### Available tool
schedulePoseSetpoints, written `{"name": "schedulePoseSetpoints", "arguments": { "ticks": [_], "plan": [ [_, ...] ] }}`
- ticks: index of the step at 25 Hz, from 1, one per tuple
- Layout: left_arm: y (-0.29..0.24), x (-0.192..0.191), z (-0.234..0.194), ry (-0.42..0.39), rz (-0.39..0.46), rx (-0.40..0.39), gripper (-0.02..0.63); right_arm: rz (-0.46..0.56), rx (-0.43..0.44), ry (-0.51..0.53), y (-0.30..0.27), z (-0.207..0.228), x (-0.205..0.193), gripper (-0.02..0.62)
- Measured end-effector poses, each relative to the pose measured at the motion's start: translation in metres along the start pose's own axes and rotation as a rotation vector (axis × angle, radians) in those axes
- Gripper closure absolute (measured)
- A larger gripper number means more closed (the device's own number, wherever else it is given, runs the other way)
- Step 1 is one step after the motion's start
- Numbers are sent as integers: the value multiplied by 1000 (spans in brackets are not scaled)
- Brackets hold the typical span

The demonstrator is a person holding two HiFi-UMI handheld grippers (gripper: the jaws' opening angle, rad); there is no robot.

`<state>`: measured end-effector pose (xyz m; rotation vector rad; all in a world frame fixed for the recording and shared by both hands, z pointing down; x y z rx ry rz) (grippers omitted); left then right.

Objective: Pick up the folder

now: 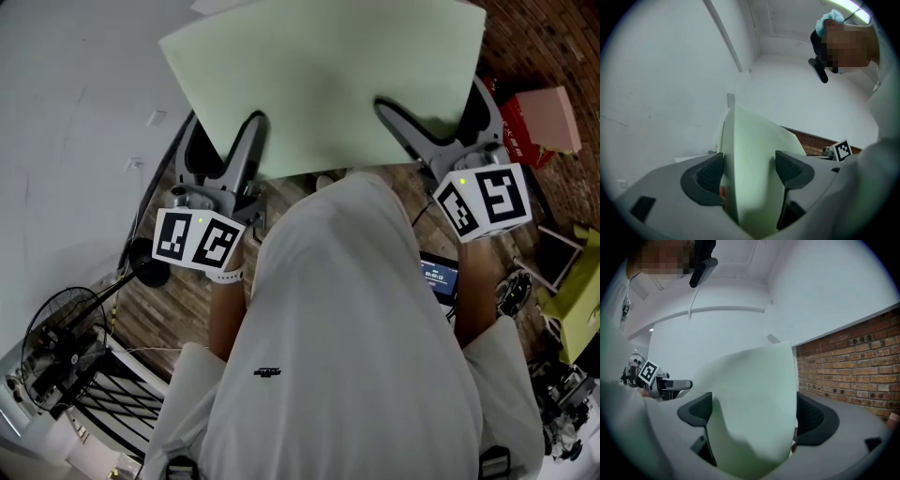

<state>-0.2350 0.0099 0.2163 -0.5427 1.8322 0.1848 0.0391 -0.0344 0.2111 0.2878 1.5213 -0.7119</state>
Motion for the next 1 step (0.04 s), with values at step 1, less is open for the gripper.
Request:
{"name": "schedulePoseSetpoints", "arguments": {
  "ticks": [1],
  "plan": [
    [0,-2,-1,3,-3,1,247,-3,0,0,-2,0,-2,48]
  ]
}}
Point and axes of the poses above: the fingertips, and each gripper's own axes: y backward along the fingers, z to its right, x out of its top, the point moved 5 cm from there along y, backward along the fingers, and after that the axes turned 6 degrees about -z, right-handed, at the moved point
